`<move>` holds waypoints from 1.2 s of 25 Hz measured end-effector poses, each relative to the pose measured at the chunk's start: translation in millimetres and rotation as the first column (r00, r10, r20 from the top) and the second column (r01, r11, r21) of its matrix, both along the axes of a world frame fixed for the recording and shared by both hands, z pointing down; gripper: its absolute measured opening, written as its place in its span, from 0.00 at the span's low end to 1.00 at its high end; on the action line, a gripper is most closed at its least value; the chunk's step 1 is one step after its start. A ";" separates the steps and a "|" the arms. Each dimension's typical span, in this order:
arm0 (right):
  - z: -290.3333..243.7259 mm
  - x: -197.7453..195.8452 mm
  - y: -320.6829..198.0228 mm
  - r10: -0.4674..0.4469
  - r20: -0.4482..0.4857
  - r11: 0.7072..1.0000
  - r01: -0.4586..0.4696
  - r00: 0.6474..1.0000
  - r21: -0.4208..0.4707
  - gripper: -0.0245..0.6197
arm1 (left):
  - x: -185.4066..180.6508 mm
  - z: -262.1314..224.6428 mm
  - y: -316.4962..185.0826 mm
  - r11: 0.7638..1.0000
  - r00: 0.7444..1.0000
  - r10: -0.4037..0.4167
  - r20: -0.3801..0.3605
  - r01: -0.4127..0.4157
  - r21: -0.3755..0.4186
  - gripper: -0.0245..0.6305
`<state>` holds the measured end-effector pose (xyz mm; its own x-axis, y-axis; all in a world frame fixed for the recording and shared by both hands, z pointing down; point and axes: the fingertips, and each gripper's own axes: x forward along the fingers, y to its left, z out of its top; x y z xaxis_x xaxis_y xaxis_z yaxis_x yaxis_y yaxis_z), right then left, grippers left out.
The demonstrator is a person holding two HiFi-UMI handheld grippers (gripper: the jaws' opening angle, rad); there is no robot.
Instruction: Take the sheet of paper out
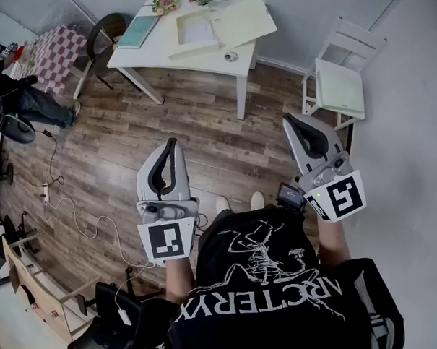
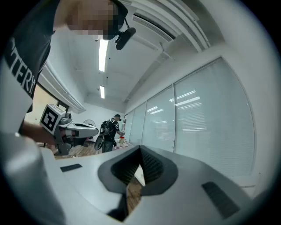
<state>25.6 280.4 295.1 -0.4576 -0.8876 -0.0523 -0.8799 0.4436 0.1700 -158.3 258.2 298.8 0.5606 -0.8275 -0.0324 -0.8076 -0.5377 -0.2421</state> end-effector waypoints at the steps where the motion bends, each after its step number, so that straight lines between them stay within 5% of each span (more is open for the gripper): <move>1: 0.5 -0.9 -2.7 0.000 -0.003 1.000 0.000 1.000 0.000 0.06 | -0.6 -0.5 -2.2 1.000 1.000 -0.002 -0.004 0.002 0.003 0.05; 17: 7.0 11.4 -22.1 0.011 0.017 1.000 -0.011 1.000 -0.009 0.06 | 5.4 14.1 -23.3 0.999 1.000 -0.019 0.010 0.019 -0.026 0.05; 30: 11.3 72.3 -34.0 -0.054 0.078 0.997 0.057 0.996 -0.043 0.06 | 48.3 25.5 -45.7 0.994 0.994 -0.103 0.042 0.104 -0.027 0.05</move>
